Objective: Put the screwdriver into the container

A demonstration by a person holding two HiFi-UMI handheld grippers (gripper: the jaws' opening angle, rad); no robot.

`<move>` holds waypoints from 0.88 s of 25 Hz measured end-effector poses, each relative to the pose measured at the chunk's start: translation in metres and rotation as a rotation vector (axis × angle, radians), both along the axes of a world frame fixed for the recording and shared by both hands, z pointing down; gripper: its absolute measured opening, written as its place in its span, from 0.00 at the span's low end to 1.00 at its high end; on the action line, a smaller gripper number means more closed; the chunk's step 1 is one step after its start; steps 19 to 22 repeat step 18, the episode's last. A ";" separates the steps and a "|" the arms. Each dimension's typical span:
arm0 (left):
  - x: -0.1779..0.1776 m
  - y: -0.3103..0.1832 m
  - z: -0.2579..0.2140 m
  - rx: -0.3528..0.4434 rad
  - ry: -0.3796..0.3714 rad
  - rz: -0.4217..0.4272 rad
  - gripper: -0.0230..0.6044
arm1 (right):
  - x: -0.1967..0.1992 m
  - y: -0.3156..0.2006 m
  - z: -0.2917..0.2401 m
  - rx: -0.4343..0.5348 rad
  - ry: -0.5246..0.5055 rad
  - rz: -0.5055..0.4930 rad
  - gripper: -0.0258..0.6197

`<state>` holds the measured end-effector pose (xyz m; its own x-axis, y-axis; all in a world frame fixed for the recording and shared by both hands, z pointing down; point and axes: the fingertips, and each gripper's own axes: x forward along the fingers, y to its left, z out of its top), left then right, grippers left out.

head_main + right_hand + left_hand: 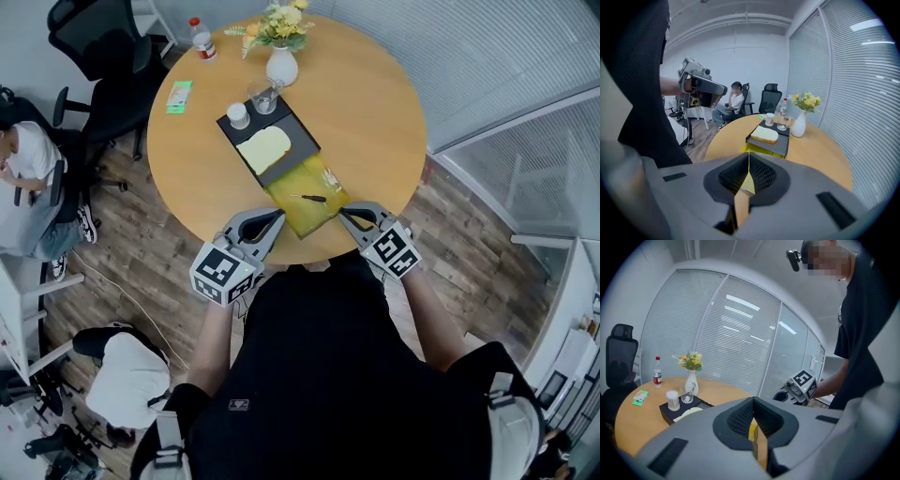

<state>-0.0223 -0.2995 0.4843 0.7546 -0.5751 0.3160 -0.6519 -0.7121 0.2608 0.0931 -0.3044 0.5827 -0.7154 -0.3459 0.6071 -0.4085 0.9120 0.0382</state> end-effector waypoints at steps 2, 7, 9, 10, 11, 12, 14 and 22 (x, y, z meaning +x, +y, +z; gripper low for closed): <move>-0.001 -0.005 -0.002 -0.002 -0.002 -0.006 0.04 | -0.001 -0.003 -0.003 0.000 0.004 -0.014 0.05; -0.006 -0.012 -0.001 -0.014 -0.004 -0.044 0.04 | -0.002 -0.008 -0.006 -0.002 0.035 -0.060 0.05; -0.009 -0.010 0.000 -0.027 0.001 -0.070 0.04 | 0.001 -0.011 -0.010 0.001 0.062 -0.070 0.05; -0.009 -0.009 0.001 -0.033 0.003 -0.078 0.04 | 0.002 -0.011 -0.013 0.002 0.068 -0.071 0.05; -0.010 -0.009 0.001 -0.037 0.002 -0.082 0.04 | 0.002 -0.013 -0.016 0.005 0.066 -0.073 0.05; -0.010 -0.009 0.002 -0.039 0.000 -0.084 0.04 | 0.002 -0.014 -0.018 0.008 0.057 -0.076 0.05; -0.012 -0.011 0.002 -0.036 -0.003 -0.087 0.04 | -0.001 -0.016 -0.019 0.015 0.041 -0.082 0.05; -0.015 -0.016 -0.001 -0.022 -0.002 -0.094 0.04 | -0.007 -0.019 -0.019 0.019 0.018 -0.079 0.05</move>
